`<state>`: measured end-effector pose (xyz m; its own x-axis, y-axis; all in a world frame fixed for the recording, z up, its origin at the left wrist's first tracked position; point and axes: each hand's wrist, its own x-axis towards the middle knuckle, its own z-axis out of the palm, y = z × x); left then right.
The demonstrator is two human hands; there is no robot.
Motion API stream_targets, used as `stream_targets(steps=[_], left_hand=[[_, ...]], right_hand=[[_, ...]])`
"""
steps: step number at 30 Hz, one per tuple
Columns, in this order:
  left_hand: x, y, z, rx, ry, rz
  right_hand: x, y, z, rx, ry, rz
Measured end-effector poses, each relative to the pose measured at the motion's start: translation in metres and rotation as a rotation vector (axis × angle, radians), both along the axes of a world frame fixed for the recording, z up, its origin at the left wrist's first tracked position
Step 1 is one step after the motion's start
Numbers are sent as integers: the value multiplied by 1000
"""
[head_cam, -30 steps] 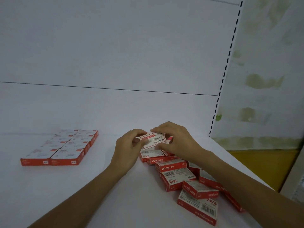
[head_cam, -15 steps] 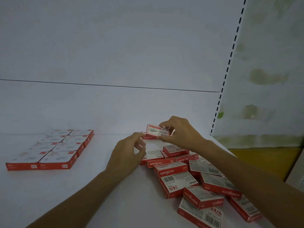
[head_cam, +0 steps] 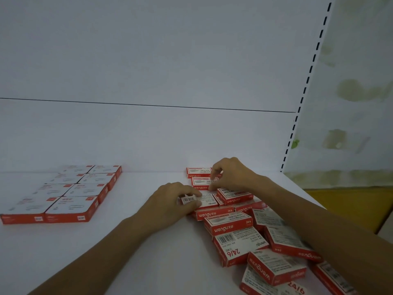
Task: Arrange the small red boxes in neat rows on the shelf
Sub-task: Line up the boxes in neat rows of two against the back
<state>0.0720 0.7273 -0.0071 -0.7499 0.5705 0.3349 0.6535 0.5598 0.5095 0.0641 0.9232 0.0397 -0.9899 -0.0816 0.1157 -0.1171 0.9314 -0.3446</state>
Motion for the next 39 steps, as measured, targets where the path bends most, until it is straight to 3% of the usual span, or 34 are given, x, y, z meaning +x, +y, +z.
stream_targets(steps=[8, 19, 24, 39], left_hand=[[-9, -14, -1, -99, 44, -112], [-12, -10, -9, -14, 96, 27], [-11, -9, -9, -85, 119, 177], [-10, -10, -8, -32, 119, 132]], right_hand=[[-3, 9, -3, -71, 9, 24], [-15, 5, -12, -50, 41, -5], [-13, 5, -15, -56, 79, -10], [-10, 4, -18, -99, 132, -13]])
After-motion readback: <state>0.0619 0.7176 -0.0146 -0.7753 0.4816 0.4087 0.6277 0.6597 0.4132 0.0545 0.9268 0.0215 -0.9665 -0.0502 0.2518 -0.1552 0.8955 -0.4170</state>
